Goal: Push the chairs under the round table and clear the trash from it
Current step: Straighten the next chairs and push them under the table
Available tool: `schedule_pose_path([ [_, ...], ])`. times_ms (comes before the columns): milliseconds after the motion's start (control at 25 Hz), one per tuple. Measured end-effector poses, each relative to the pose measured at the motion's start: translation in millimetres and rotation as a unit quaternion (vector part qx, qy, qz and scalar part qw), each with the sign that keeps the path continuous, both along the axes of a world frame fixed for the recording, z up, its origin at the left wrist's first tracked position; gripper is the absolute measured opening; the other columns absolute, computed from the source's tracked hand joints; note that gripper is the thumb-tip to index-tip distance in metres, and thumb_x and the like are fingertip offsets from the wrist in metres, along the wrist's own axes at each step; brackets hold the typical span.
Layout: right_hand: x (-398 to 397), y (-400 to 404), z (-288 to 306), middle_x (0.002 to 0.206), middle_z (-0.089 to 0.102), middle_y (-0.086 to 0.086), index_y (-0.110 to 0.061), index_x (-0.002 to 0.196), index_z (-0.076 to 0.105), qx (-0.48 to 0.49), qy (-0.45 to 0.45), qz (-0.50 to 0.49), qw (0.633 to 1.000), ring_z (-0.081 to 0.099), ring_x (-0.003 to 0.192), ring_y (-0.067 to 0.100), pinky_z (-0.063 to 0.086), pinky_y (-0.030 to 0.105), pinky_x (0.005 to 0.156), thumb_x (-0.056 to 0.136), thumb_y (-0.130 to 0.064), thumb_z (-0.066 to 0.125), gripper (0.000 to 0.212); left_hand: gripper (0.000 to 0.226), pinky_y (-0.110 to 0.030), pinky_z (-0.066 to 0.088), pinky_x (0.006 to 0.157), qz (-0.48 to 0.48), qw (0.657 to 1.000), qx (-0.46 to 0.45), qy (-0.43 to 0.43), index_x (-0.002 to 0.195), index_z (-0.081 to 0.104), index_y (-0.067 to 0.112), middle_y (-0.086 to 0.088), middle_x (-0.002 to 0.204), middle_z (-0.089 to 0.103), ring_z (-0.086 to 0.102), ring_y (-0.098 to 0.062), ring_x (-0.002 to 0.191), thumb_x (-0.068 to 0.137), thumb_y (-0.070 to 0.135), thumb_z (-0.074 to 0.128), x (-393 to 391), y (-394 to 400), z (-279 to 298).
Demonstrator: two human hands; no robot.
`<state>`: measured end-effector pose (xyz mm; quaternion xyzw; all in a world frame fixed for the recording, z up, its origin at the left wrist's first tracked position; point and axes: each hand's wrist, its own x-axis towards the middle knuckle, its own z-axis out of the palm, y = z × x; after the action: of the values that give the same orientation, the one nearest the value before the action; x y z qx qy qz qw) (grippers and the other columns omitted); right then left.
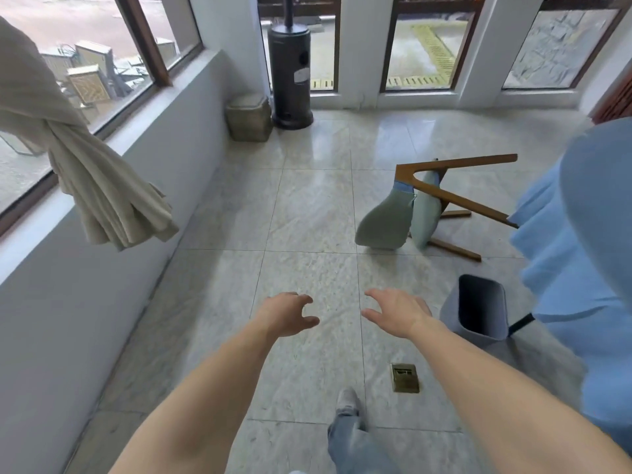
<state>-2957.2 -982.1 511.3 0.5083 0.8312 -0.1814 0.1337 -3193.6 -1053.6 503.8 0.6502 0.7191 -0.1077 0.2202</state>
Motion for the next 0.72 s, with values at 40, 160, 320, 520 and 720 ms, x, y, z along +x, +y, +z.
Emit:
schedule_pose_path([
  [40, -2.7, 24.1, 0.4, 0.141, 0.054, -0.002, -0.034, 0.149, 0.035, 0.000, 0.001, -0.004, 1.000, 0.050, 0.129, 0.023, 0.041, 0.046, 0.099, 0.099, -0.057, 0.038, 0.055, 0.062, -0.037, 0.044, 0.096, 0.005, 1.000, -0.002, -0.004, 0.144, 0.042, 0.032, 0.004, 0.138, 0.054, 0.052, -0.018, 0.125, 0.091, 0.063, 0.050, -4.3, 21.4, -1.0],
  [160, -7.0, 99.4, 5.1, 0.139, 0.054, -0.002, -0.033, 0.149, 0.035, -0.005, -0.001, -0.018, 1.000, 0.050, 0.128, 0.023, 0.042, 0.046, 0.099, 0.099, -0.055, 0.039, 0.055, 0.064, -0.038, 0.045, 0.098, 0.015, 1.000, -0.015, -0.013, 0.145, 0.041, 0.031, 0.002, 0.139, 0.054, 0.053, -0.020, 0.125, 0.090, 0.063, 0.050, -14.3, 91.9, 2.6],
  [320, -12.3, 185.1, 8.4, 0.139, 0.054, -0.002, -0.034, 0.148, 0.036, 0.001, -0.014, -0.031, 0.999, 0.049, 0.129, 0.025, 0.041, 0.046, 0.099, 0.097, -0.056, 0.039, 0.055, 0.065, -0.038, 0.048, 0.097, 0.021, 0.999, -0.010, -0.030, 0.146, 0.040, 0.031, 0.001, 0.141, 0.053, 0.054, -0.020, 0.124, 0.090, 0.063, 0.050, -24.8, 176.4, 9.5],
  [520, -31.6, 267.6, 6.7, 0.142, 0.052, -0.002, -0.034, 0.148, 0.035, -0.003, -0.017, -0.034, 0.999, 0.047, 0.131, 0.024, 0.041, 0.047, 0.101, 0.097, -0.057, 0.041, 0.056, 0.066, -0.038, 0.046, 0.097, 0.016, 0.999, -0.020, -0.021, 0.147, 0.039, 0.030, 0.000, 0.144, 0.051, 0.052, -0.021, 0.126, 0.091, 0.063, 0.050, -55.2, 261.2, 3.8],
  [720, -56.8, 351.2, -6.5, 0.139, 0.054, 0.000, -0.033, 0.146, 0.037, -0.003, -0.035, -0.051, 0.998, 0.049, 0.129, 0.025, 0.041, 0.047, 0.099, 0.097, -0.055, 0.042, 0.054, 0.065, -0.037, 0.048, 0.096, -0.009, 0.999, -0.029, -0.035, 0.147, 0.040, 0.029, 0.000, 0.143, 0.051, 0.053, -0.021, 0.125, 0.091, 0.061, 0.051, -92.5, 359.7, -10.7],
])
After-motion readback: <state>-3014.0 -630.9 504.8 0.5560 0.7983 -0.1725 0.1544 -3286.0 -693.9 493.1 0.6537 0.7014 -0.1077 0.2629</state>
